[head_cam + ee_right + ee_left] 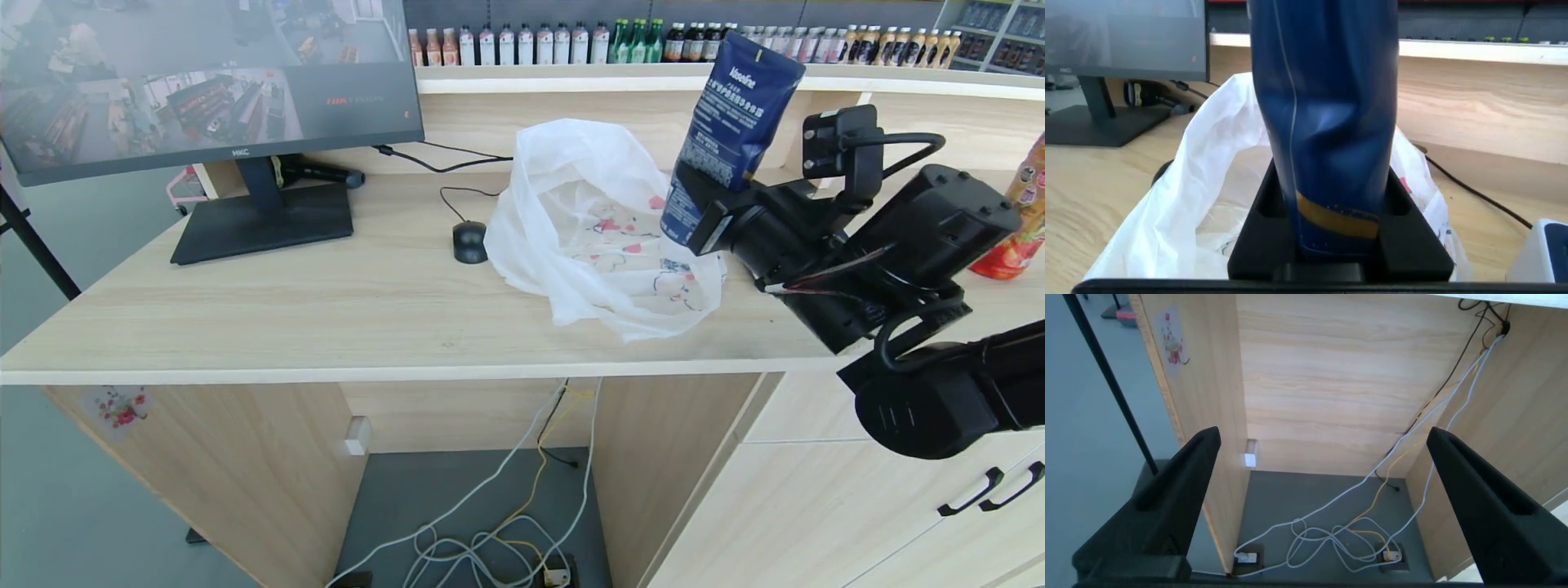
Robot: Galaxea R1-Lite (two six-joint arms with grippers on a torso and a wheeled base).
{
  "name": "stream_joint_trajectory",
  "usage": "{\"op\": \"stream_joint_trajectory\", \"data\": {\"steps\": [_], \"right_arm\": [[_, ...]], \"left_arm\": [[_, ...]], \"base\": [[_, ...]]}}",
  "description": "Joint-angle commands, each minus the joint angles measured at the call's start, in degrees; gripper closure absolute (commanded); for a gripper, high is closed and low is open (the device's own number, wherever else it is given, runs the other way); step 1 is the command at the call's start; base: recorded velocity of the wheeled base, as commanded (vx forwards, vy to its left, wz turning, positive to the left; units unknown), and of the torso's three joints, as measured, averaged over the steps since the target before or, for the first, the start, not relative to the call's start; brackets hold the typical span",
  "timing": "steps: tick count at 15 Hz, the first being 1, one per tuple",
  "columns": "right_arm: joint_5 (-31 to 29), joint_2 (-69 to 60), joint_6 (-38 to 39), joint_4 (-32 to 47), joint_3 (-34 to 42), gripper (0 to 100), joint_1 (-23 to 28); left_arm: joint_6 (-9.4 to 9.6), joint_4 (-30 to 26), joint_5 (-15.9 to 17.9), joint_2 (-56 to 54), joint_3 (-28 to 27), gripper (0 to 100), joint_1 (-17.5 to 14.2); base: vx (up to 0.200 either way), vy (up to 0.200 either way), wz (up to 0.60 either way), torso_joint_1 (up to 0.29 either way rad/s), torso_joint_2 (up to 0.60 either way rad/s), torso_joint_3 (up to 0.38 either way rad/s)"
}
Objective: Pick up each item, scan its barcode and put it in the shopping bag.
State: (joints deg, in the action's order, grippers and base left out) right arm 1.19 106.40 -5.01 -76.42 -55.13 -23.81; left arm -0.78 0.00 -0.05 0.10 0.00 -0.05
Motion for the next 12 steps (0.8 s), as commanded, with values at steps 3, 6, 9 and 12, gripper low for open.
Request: {"op": "stream_joint_trajectory", "data": {"steps": [3,6,9,12], "right_arm": [[-0.05,0.30,0.35,8.13,-8.68,100,-0.01],[0.12,0.30,0.44,13.41,-11.85,100,-0.01],[0.39,2.32,0.53,18.24,-17.38,100,-0.01],[2.50,6.89,0.53,21.67,-25.38,100,-0.10]], "left_arm": [[-0.01,0.00,-0.04,-0.01,0.00,0,0.05],[-0.01,0.00,-0.04,-0.01,0.00,0,-0.04],[-0.01,0.00,-0.04,-0.01,0.00,0,0.05],[-0.01,0.00,-0.04,-0.01,0.00,0,-0.04]], "base": [[0.000,0.000,0.00,0.000,0.00,0.000],[0.000,0.000,0.00,0.000,0.00,0.000],[0.000,0.000,0.00,0.000,0.00,0.000],[0.000,0.000,0.00,0.000,0.00,0.000]]}}
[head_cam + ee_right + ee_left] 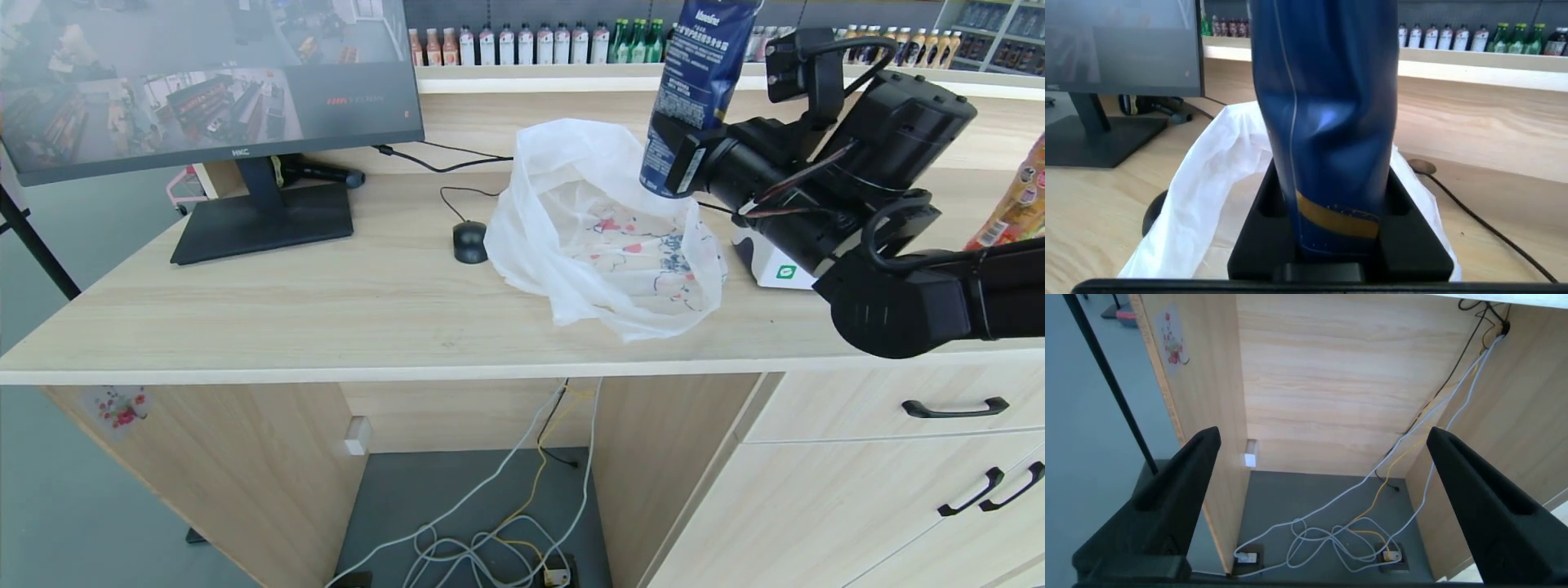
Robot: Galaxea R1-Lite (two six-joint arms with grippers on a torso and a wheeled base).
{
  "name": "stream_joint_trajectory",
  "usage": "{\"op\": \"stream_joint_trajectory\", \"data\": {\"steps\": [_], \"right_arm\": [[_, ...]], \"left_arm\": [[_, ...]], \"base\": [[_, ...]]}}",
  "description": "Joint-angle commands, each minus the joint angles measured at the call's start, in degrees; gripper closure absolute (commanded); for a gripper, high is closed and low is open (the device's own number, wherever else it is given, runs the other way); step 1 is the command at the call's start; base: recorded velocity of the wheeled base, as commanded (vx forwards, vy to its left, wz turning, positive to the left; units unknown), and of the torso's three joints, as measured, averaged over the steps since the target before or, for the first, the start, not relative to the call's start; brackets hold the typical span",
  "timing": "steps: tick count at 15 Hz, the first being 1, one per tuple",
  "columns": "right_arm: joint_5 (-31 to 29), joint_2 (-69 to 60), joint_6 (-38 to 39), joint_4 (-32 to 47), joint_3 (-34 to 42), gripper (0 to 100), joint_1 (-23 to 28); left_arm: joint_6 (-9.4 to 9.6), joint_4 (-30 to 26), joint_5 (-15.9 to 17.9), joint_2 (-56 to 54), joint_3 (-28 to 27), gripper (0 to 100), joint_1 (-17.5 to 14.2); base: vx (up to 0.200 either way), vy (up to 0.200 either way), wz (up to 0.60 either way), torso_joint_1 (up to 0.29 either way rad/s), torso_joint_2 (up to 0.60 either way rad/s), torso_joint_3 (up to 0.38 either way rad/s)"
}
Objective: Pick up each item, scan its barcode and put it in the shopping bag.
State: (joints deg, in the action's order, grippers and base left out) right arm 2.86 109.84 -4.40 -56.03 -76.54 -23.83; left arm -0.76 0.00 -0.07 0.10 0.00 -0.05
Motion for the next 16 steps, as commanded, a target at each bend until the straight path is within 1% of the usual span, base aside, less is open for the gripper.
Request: {"op": "stream_joint_trajectory", "data": {"steps": [1,3,5,8,16], "right_arm": [[0.91,4.86,0.01,3.12,-7.04,100,-0.07],[2.14,7.23,0.01,5.58,-11.79,100,0.01],[2.94,8.82,0.01,7.25,-14.42,100,0.01],[2.85,11.72,2.29,7.42,-16.44,100,-0.25],[3.38,16.46,2.47,7.42,-20.75,100,-2.10]], "left_arm": [[-0.04,0.00,-0.01,-0.01,0.00,0,-0.04],[-0.04,0.00,-0.01,-0.01,0.00,0,-0.04],[-0.04,0.00,-0.01,-0.01,0.00,0,-0.04],[-0.04,0.00,-0.01,-0.01,0.00,0,0.05],[-0.04,0.00,-0.01,-0.01,0.00,0,-0.04]], "base": [[0.000,0.000,0.00,0.000,0.00,0.000],[0.000,0.000,0.00,0.000,0.00,0.000],[0.000,0.000,0.00,0.000,0.00,0.000],[0.000,0.000,0.00,0.000,0.00,0.000],[0.000,0.000,0.00,0.000,0.00,0.000]]}}
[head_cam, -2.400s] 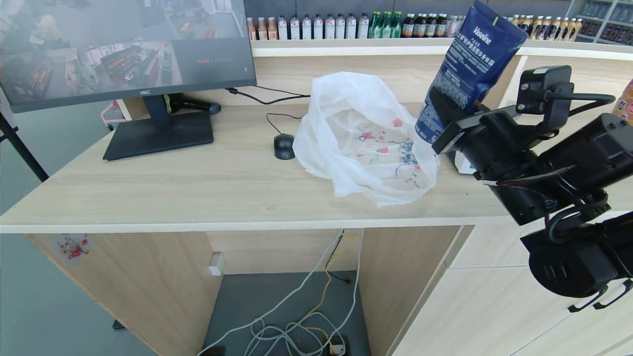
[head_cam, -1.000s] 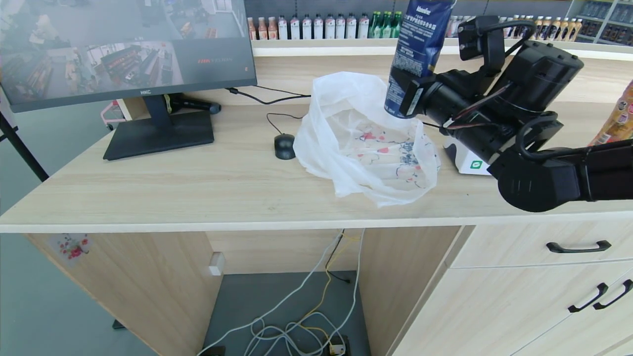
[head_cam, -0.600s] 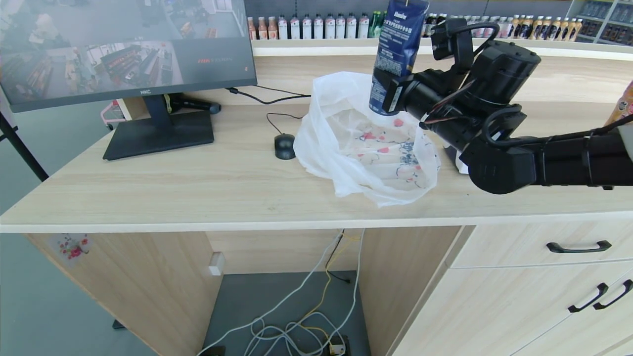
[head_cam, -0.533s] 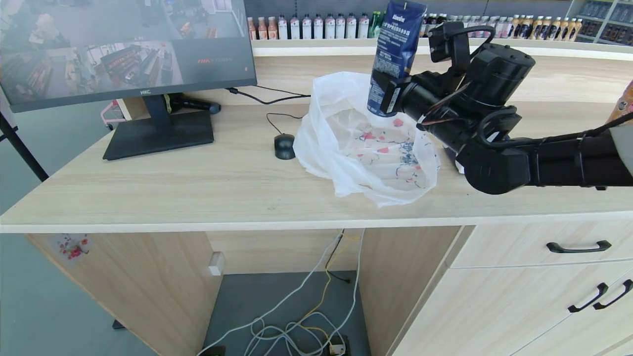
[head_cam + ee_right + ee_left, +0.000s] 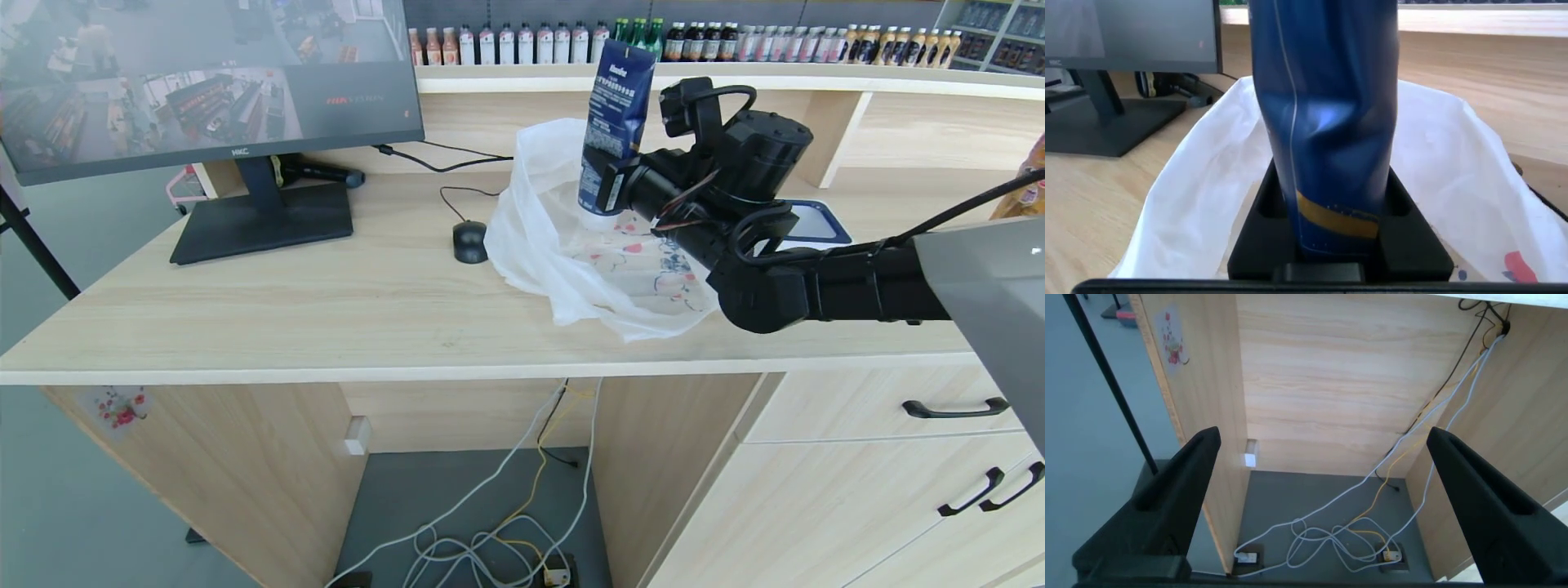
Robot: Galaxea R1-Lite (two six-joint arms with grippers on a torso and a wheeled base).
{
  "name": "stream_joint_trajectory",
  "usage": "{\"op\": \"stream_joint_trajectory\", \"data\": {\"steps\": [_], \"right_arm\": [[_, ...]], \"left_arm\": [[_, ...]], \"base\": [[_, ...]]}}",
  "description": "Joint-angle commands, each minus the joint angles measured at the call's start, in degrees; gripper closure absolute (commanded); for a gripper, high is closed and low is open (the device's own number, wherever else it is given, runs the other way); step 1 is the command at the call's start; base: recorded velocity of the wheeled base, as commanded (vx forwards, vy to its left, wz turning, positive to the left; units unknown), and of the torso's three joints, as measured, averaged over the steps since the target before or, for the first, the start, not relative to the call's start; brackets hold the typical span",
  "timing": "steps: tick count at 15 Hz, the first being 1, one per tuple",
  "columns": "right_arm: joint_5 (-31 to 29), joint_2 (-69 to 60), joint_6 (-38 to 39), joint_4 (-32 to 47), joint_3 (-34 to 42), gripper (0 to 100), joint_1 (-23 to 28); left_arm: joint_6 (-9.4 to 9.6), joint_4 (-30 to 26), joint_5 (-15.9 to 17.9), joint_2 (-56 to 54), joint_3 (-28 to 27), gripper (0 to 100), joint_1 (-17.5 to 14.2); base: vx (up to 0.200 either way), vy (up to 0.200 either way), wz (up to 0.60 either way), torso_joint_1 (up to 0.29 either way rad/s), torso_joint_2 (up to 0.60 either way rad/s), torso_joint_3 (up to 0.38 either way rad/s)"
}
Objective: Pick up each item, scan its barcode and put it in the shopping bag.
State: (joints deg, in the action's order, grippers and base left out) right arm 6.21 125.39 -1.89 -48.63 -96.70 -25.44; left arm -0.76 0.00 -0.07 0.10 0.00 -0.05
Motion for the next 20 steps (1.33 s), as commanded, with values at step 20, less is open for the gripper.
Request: {"op": "stream_joint_trajectory", "data": {"steps": [20], "right_arm": [[1.35,5.21,1.45,-0.06,-1.13,100,-2.24]], "left_arm": [[-0.04,0.00,-0.01,-0.01,0.00,0,-0.04]], "base": [[0.000,0.000,0.00,0.000,0.00,0.000]]}}
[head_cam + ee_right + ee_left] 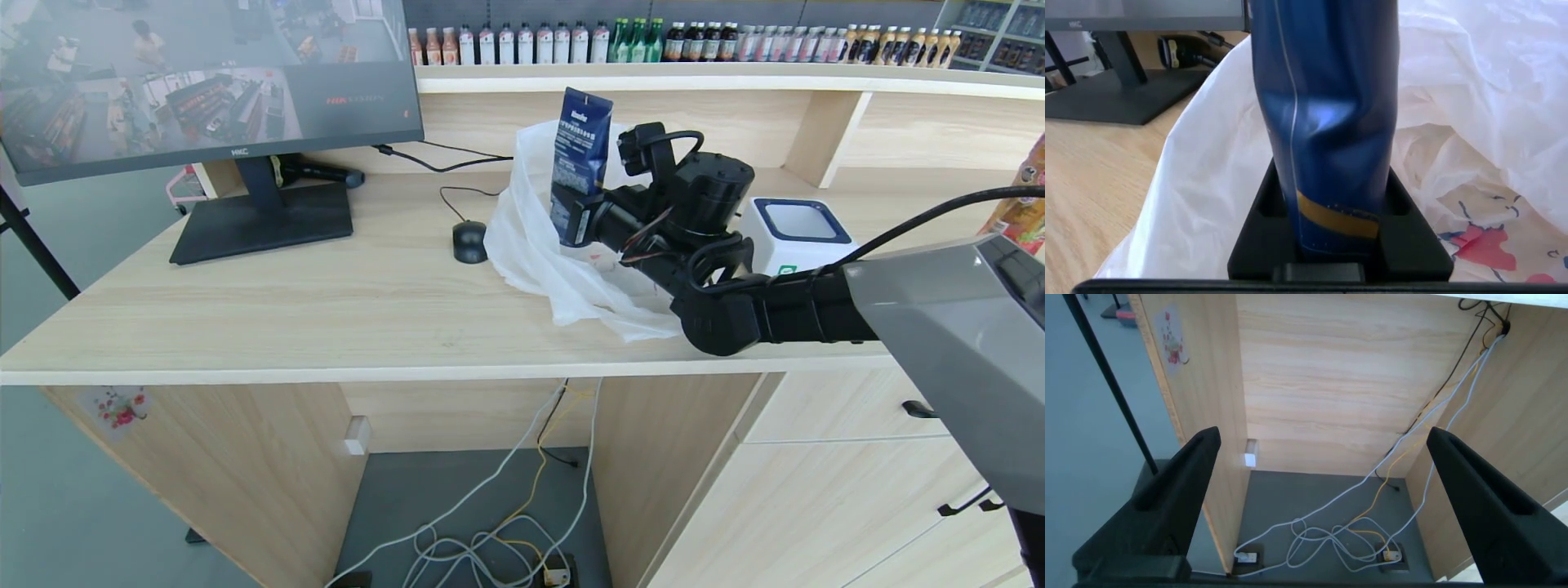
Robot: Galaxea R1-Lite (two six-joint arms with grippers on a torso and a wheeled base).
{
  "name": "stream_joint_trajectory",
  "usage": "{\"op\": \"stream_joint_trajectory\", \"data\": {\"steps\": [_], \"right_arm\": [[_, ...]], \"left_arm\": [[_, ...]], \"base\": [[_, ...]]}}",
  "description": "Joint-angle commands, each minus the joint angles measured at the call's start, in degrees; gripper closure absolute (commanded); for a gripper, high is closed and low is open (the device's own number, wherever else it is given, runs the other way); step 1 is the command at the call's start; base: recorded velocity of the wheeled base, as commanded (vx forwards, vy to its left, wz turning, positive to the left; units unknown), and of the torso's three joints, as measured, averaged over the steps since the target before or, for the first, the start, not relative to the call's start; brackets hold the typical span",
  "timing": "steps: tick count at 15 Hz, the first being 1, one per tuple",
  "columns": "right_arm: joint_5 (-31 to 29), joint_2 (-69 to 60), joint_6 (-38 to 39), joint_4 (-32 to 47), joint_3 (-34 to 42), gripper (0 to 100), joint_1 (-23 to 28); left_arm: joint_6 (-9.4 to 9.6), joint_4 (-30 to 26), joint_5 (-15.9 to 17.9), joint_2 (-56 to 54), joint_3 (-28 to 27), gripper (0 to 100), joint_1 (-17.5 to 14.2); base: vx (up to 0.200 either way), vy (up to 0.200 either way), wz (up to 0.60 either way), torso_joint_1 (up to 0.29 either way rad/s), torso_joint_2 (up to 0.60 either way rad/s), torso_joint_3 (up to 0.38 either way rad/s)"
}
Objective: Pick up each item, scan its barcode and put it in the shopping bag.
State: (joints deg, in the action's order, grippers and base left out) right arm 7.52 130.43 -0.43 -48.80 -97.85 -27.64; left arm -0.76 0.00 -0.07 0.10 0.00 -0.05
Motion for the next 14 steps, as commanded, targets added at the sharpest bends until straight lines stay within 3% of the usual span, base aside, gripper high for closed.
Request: {"op": "stream_joint_trajectory", "data": {"steps": [1,14], "right_arm": [[0.04,0.35,-0.01,0.11,0.03,100,-0.05],[0.39,1.85,-0.10,0.20,0.30,100,-0.31]], "left_arm": [[-0.04,0.00,-0.01,-0.01,0.00,0,-0.04],[-0.04,0.00,-0.01,-0.01,0.00,0,-0.04]], "base": [[0.000,0.000,0.00,0.000,0.00,0.000],[0.000,0.000,0.00,0.000,0.00,0.000]]}}
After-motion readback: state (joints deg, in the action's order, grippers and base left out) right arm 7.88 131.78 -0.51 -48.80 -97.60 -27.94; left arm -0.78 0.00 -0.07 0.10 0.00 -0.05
